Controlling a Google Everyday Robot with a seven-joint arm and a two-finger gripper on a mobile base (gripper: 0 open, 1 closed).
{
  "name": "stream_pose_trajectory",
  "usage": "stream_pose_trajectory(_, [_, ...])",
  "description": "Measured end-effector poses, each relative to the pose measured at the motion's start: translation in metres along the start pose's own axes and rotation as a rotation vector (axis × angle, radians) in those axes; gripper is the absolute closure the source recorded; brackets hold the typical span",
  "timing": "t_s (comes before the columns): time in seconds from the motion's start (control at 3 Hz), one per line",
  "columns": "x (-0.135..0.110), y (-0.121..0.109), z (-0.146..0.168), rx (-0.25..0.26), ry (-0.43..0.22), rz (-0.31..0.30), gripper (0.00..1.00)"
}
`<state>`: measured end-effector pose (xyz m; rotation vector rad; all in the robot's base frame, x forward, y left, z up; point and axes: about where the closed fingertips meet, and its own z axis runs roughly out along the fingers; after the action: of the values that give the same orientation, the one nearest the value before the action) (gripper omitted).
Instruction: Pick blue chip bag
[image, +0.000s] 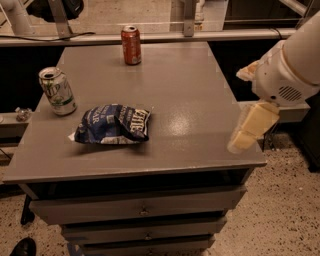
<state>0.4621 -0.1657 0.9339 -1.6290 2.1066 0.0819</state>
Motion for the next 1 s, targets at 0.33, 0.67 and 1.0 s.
stream_pose_trajectory(0.33, [-0.031, -0.002, 0.038, -0.025, -0.161, 0.06, 0.0])
stream_pose_trajectory(0.67, [-0.067, -0.001, 0.064, -0.058, -0.305, 0.101, 0.0])
stream_pose_trajectory(1.0, [-0.104, 0.007, 0.082, -0.094, -0.423, 0.129, 0.0])
